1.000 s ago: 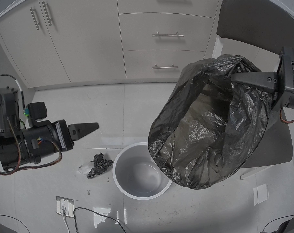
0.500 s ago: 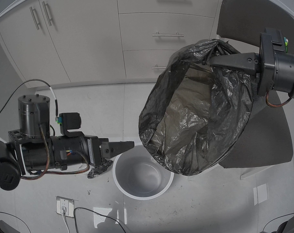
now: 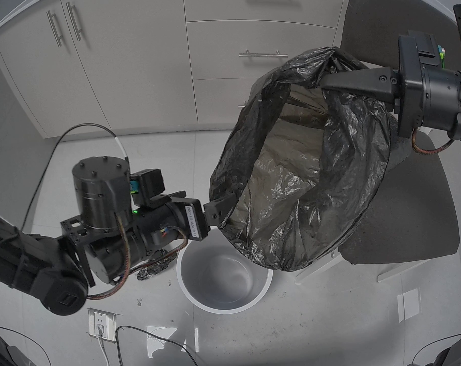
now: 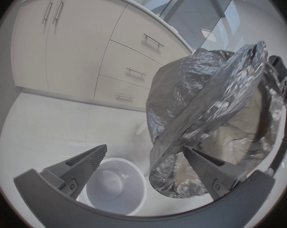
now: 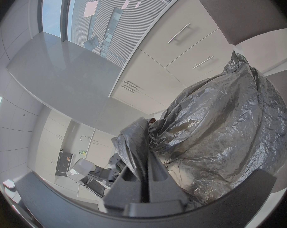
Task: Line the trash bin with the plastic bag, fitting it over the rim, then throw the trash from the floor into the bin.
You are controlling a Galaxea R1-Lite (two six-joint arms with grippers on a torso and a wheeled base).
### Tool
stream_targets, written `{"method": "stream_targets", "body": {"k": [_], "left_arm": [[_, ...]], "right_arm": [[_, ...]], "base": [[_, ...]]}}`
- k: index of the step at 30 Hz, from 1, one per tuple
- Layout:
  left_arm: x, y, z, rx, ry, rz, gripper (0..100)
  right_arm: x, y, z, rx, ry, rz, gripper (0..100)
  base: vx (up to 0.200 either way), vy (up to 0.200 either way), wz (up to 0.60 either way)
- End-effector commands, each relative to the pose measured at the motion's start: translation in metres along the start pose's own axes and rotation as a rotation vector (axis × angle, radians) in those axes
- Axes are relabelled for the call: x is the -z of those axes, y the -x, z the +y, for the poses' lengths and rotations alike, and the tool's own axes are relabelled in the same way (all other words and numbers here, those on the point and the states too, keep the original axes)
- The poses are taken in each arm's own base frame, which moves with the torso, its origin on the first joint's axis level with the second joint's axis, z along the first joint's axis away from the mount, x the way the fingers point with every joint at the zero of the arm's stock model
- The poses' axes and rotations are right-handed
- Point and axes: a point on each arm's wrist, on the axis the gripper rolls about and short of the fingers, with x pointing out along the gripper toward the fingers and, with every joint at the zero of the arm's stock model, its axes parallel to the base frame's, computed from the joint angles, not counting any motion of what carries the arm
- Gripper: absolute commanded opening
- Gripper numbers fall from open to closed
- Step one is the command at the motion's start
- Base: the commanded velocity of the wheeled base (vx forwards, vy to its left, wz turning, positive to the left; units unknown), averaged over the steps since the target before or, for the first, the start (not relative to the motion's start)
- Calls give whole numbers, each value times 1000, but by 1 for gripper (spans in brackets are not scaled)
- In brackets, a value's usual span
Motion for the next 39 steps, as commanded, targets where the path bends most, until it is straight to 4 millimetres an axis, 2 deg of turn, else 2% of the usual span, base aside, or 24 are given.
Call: {"method": "stream_targets", "body": {"k": [1,4,7,15,29,30,38,39], "left_arm": [[24,-30,-5,-47,-11,26,100],[23,-37,-12,-59,-12,5,100],[23,-39,-16,-50,-11,0,100],[18,-30,-33,5,34,-21,100],[13,-28,-36,15,65,-59,100],[13,-28,-36,15,69,-59,0],[12,-23,-39,24,71,-59,0],[11,-9,-43,43,78,-58,0]], "right_arm": [[-7,8,9,-22,2,-15,0],[-6,13,19,-58,8,-19,0],[-8,14,21,-63,10,-27,0],[-7,10,18,-57,5,-15,0],[-6,8,17,-54,2,-11,0],[-6,7,17,-54,2,-11,0],[-4,5,15,-49,-2,-4,0],[-3,5,14,-43,-2,1,0]], "base": [[0,0,0],[0,0,0],[0,0,0],[0,0,0],[0,0,0],[0,0,0],[0,0,0],[0,0,0]]}}
